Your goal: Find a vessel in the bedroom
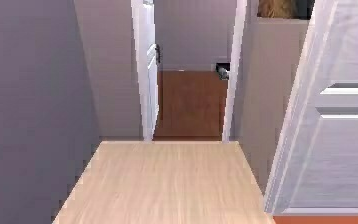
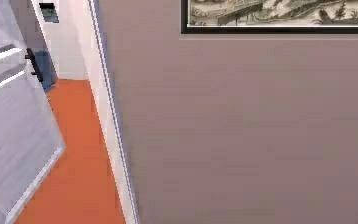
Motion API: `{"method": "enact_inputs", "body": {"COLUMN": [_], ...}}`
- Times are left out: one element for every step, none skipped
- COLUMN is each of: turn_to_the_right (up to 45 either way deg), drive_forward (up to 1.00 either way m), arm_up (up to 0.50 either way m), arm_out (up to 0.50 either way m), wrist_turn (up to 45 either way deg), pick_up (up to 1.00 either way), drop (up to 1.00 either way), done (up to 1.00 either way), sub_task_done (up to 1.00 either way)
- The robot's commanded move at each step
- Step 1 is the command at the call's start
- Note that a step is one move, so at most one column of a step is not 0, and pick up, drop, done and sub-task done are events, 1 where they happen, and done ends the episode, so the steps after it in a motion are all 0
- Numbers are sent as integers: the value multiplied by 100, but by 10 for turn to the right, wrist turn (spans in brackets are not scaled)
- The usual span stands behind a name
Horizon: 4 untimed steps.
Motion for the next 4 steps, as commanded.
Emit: {"method": "enact_inputs", "body": {"turn_to_the_right": [450, 0, 0, 450], "drive_forward": [0, 20, 60, 0], "arm_up": [0, 0, 0, 0], "arm_out": [0, 0, 0, 0], "wrist_turn": [0, 0, 0, 0], "pick_up": [0, 0, 0, 0], "drop": [0, 0, 0, 0], "done": [0, 0, 0, 0], "sub_task_done": [0, 0, 0, 0]}}
